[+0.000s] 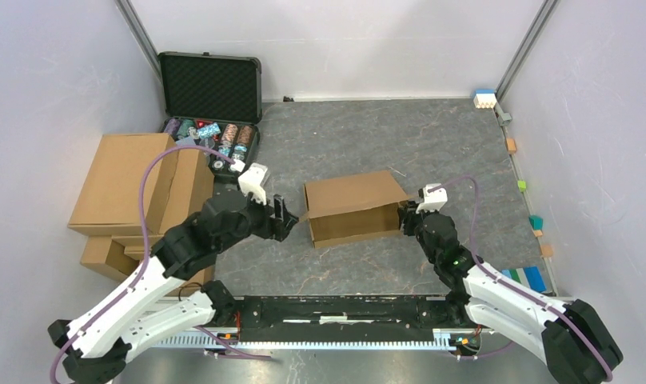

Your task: Fold the paper box

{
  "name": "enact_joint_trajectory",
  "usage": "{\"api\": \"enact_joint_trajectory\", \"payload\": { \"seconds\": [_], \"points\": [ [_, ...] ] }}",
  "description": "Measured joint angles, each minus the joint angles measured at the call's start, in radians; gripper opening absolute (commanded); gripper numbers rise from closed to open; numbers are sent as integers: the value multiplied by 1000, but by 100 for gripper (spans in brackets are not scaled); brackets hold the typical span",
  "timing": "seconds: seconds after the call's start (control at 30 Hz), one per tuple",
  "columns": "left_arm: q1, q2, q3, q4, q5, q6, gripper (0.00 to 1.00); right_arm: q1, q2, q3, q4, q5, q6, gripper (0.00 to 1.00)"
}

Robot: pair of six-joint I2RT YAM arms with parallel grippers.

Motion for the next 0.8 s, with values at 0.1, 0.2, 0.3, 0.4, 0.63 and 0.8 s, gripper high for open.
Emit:
{"api": "enact_joint_trajectory", "payload": {
  "seconds": [0.1,0.2,0.3,0.4,0.63,0.8],
  "points": [
    [0,-30,34,-30,71,51,77,0,-3,0,-42,-29,-18,66],
    [0,69,111,-25,151,105,77,0,-31,0,-103,-60,-32,74],
    [-1,208,163,13,214,149,79,0,-98,0,-176,-90,-35,82],
    [-3,317,174,51,261,179,79,0,-187,0,-253,-119,-35,86],
    [-4,471,291,86,327,238,59,0,-452,53,-497,-158,-74,86],
    [-4,593,327,158,396,240,50,0,-585,154,-595,-155,-102,87]
  ]
}}
